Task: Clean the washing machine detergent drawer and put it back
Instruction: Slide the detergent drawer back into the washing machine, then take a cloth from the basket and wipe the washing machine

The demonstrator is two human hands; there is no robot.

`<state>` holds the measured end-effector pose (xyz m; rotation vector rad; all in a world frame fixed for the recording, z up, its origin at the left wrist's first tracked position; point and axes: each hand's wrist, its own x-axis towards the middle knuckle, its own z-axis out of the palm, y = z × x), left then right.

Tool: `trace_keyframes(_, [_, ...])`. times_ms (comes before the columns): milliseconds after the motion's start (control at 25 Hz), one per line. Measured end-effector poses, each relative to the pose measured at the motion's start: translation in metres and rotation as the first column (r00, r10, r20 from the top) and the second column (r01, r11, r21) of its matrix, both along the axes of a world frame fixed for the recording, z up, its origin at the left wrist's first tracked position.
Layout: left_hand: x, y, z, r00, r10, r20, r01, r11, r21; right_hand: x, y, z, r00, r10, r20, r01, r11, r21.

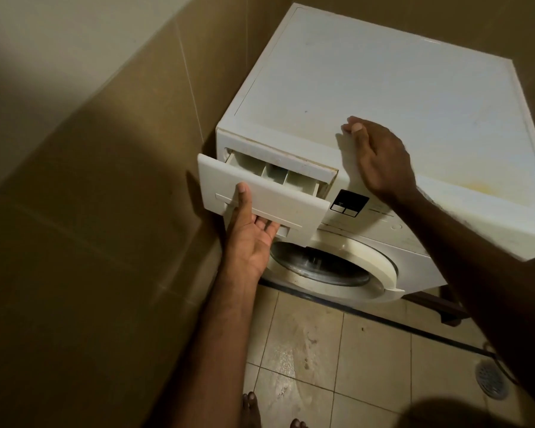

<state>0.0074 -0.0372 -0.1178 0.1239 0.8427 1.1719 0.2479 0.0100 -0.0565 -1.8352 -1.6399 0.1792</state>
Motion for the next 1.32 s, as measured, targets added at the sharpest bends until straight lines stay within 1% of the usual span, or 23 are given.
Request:
trace_keyframes(200, [0.029, 0.045, 0.002, 0.999, -0.02, -0.028, 0.02, 1.0, 0.013, 0.001, 0.003, -0.001, 1.0, -0.013, -0.01, 0.013, 1.0, -0.004])
trace_keyframes(320, [0.035, 0.057, 0.005, 0.997, -0.028, -0.072, 0.029, 0.999, 0.023, 0.002, 0.005, -0.002, 1.0, 0.008, -0.007, -0.008, 1.0, 0.001])
trace_keyframes(400, [0.029, 0.057, 0.005, 0.989, -0.092, -0.112, 0.096, 0.995, 0.027, 0.002, 0.005, -0.002, 1.0, 0.012, -0.008, -0.012, 1.0, -0.007])
trace_keyframes(480, [0.023, 0.055, 0.009, 0.97, -0.163, -0.182, 0.165, 0.986, -0.001, 0.003, 0.004, -0.003, 1.0, 0.008, -0.001, -0.008, 1.0, -0.025])
trace_keyframes(560, [0.015, 0.054, 0.014, 0.936, -0.21, -0.282, 0.199, 0.978, -0.067, 0.003, 0.004, -0.002, 1.0, 0.013, 0.017, -0.012, 0.999, -0.047])
trace_keyframes(640, [0.011, 0.051, 0.024, 0.901, -0.24, -0.362, 0.21, 0.97, -0.121, 0.002, 0.003, 0.002, 1.0, 0.012, 0.017, -0.011, 0.997, -0.075])
trace_keyframes(720, [0.01, 0.045, 0.03, 0.84, -0.229, -0.492, 0.17, 0.972, -0.164, 0.001, 0.004, 0.01, 1.0, 0.016, 0.008, -0.015, 0.991, -0.133])
trace_keyframes(760, [0.009, 0.042, 0.034, 0.789, -0.195, -0.582, 0.126, 0.979, -0.158, -0.001, 0.003, 0.014, 1.0, 0.021, 0.009, -0.019, 0.983, -0.184])
trace_keyframes(800, [0.009, 0.038, 0.042, 0.721, -0.149, -0.676, 0.086, 0.988, -0.126, -0.004, 0.001, 0.022, 0.999, 0.033, 0.024, -0.026, 0.972, -0.235])
trace_keyframes(840, [0.009, 0.033, 0.052, 0.641, -0.108, -0.76, 0.082, 0.994, -0.072, -0.008, -0.004, 0.028, 0.998, 0.048, 0.046, -0.034, 0.962, -0.27])
trace_keyframes(880, [0.011, 0.026, 0.063, 0.555, -0.089, -0.827, 0.127, 0.992, -0.021, -0.014, -0.01, 0.033, 0.996, 0.05, 0.073, -0.027, 0.958, -0.285])
trace_keyframes(920, [0.013, 0.018, 0.074, 0.453, -0.084, -0.887, 0.21, 0.978, 0.015, -0.02, -0.02, 0.036, 0.993, 0.032, 0.11, 0.0, 0.959, -0.284])
trace_keyframes(1000, [0.021, 0.005, 0.094, 0.259, -0.035, -0.965, 0.372, 0.926, 0.066, -0.029, -0.041, 0.042, 0.978, -0.058, 0.198, 0.113, 0.954, -0.278])
trace_keyframes(1080, [0.028, -0.002, 0.107, 0.129, 0.057, -0.99, 0.491, 0.864, 0.114, -0.032, -0.058, 0.046, 0.958, -0.114, 0.263, 0.202, 0.919, -0.338])
trace_keyframes(1160, [0.036, -0.001, 0.115, 0.004, 0.16, -0.987, 0.617, 0.777, 0.128, -0.024, -0.07, 0.053, 0.946, -0.121, 0.3, 0.24, 0.885, -0.399])
trace_keyframes(1240, [0.049, 0.005, 0.121, -0.117, 0.223, -0.968, 0.724, 0.686, 0.07, -0.005, -0.08, 0.064, 0.944, -0.149, 0.296, 0.267, 0.87, -0.415])
trace_keyframes(1280, [0.058, 0.009, 0.124, -0.162, 0.25, -0.955, 0.756, 0.653, 0.043, 0.005, -0.083, 0.068, 0.942, -0.165, 0.294, 0.28, 0.868, -0.411])
trace_keyframes(1320, [0.068, 0.012, 0.128, -0.187, 0.288, -0.939, 0.784, 0.62, 0.034, 0.017, -0.087, 0.073, 0.938, -0.187, 0.291, 0.298, 0.864, -0.406])
